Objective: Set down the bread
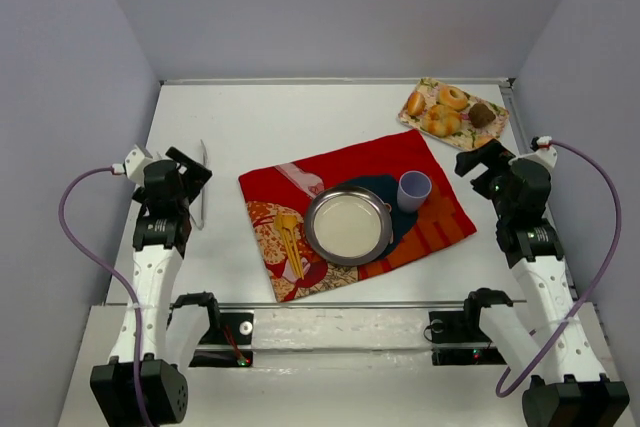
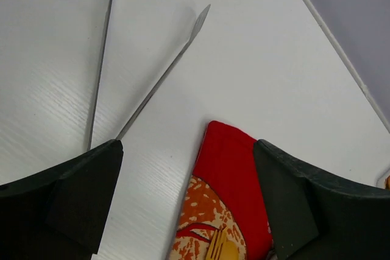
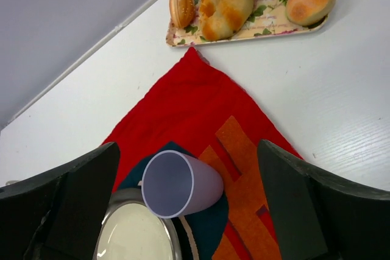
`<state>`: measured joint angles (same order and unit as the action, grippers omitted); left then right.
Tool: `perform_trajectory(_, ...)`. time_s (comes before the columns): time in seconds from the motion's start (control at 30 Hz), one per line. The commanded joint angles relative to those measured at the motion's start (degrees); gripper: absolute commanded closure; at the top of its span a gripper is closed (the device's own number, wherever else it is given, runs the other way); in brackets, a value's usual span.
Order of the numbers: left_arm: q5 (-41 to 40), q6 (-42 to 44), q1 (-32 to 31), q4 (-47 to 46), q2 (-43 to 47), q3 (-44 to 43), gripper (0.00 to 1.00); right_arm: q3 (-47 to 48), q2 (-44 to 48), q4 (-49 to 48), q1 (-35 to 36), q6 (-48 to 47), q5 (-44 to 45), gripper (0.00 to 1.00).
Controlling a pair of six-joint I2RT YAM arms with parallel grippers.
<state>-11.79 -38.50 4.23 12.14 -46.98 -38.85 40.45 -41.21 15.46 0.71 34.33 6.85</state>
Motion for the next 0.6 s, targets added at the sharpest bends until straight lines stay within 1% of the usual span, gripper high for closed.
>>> perform_trajectory(0.0, -3.4, -1.1, 0.1, 1.0, 1.6, -2.9, 0.01, 0.0, 0.4, -0.9, -0.4, -0.3, 2.6, 0.0)
perform_trajectory(0.13, -10.6, -3.2, 0.1, 3.4, 2.0, -3.1, 0.01, -1.0, 0.9, -1.0, -0.4, -0.9, 3.1, 0.0)
perform_trajectory(0.17, -11.1, -3.4, 0.1, 3.7, 1.6, -3.2, 0.01, -1.1, 0.9, -1.1, -0.4, -0.8, 3.3, 0.0)
perform_trajectory(0.3, -11.6, -2.5, 0.2, 3.3, -2.5, -5.5, 0.01, -1.1, 0.2, -1.0, -0.4, -1.5, 3.0, 0.0)
perform_trajectory(0.4, -11.4, 0.6, 1.0, 2.8, -6.1, -7.7, 0.01, -0.8, -0.7, -1.0, -0.4, -1.8, 2.4, 0.0)
perform_trajectory(0.43, -11.3, 1.4, 1.4, 2.6, -8.9, -9.3, 0.01, -0.7, -1.1, -1.0, -0.4, -2.2, 1.7, 0.0)
perform_trajectory(0.5, -10.7, 2.9, 3.7, 3.3, -13.4, -11.8, 0.01, -0.7, -1.8, -1.1, -0.4, -2.1, 1.0, 0.0)
perform_trajectory(0.53, -8.9, 3.4, 5.5, 3.2, -14.9, -12.4, 0.01, -0.6, -2.6, -1.1, -0.4, -2.1, 1.0, 0.0)
perform_trajectory(0.57, -7.4, 4.0, 5.5, 3.1, -16.0, -12.9, 0.01, -0.6, -2.6, -1.1, -0.4, -2.0, 1.2, 0.0)
